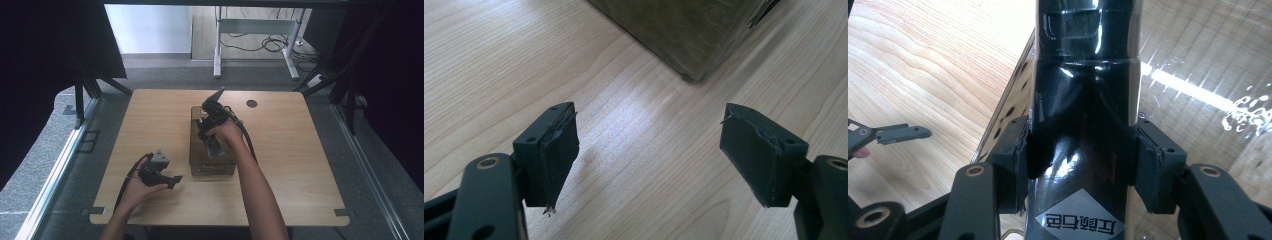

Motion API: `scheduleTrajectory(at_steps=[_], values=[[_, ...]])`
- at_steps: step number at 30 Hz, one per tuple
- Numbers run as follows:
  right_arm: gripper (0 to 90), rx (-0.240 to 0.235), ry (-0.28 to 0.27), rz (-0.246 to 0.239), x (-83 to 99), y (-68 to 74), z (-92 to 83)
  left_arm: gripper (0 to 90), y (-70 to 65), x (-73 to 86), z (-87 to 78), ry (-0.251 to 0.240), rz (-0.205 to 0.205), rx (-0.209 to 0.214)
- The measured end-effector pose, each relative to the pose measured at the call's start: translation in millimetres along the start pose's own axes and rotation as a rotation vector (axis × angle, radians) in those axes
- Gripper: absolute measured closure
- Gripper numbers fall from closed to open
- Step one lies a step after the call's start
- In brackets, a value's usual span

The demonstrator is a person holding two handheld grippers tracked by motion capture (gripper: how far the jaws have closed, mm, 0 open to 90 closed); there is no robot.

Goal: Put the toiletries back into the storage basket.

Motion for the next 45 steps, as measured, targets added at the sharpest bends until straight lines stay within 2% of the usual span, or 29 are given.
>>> scheduleTrajectory(at_steps=[16,21,26,36,45], values=[[47.1,-0.004,-0.002,0.055,-0.8,0.3,20.3,23.8,1.1,-0.1,0.5,-0.002,-0.004,0.000],[47.1,-0.020,-0.003,0.088,-1.5,-0.7,26.7,23.8,1.6,0.1,0.5,-0.002,-0.003,-0.001],[47.0,-0.014,-0.007,0.107,-1.4,-1.3,32.2,23.9,1.7,0.1,0.2,-0.002,-0.004,0.000],[47.0,-0.024,-0.032,0.165,-1.4,-5.5,37.1,23.8,0.3,-0.1,0.8,-0.002,-0.008,0.001],[46.9,-0.035,-0.043,0.197,-1.3,-6.1,41.2,23.8,0.0,-0.3,0.8,-0.002,-0.009,0.002]])
Point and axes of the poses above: each handheld gripper's, and its own axes: z roughly forward along the jaws, x roughly out of its underside, y roughly to its left, the point moved 7 cm from there along z, roughly forward along the jaws, and after that the axes turned 1 degree about -y, right-handed, at the moved point
